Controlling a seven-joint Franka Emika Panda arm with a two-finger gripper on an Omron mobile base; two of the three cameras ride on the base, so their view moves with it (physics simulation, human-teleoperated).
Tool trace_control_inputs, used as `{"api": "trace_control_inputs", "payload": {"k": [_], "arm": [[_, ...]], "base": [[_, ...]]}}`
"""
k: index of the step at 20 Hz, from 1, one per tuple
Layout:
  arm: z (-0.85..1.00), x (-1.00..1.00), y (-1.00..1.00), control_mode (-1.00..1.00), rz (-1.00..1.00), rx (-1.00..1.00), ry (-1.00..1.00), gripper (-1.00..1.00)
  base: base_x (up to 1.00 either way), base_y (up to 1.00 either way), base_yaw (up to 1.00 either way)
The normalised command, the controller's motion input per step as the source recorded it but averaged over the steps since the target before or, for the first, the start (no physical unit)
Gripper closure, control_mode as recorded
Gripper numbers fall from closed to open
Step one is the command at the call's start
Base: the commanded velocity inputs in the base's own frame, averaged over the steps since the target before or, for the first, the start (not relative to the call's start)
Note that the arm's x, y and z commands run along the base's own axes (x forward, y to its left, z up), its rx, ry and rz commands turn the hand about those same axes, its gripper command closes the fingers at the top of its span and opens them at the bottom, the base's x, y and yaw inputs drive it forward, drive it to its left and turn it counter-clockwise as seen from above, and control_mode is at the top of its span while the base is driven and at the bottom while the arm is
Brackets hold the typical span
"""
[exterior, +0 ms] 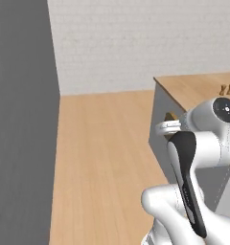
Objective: Start the toaster. Once the lever pops up, take the bread to the plate on the dining counter.
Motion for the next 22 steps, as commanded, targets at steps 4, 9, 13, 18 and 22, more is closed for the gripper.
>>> {"api": "trace_control_inputs", "payload": {"k": [4,9,13,18,22], "arm": [[0.00,0.00,0.00,1.00,0.00,0.00,0.00,1.00],[0.00,0.00,0.00,1.00,0.00,0.00,0.00,1.00],[0.00,0.00,0.00,1.00,0.00,0.00,0.00,1.00],[0.00,0.00,0.00,1.00,0.00,0.00,0.00,1.00],[0.00,0.00,0.00,1.00,0.00,0.00,0.00,1.00]], "base": [[1.00,0.16,-0.26],[1.00,0.39,-0.14],[1.00,0.53,0.00],[1.00,0.48,0.00],[1.00,0.34,0.00]]}}
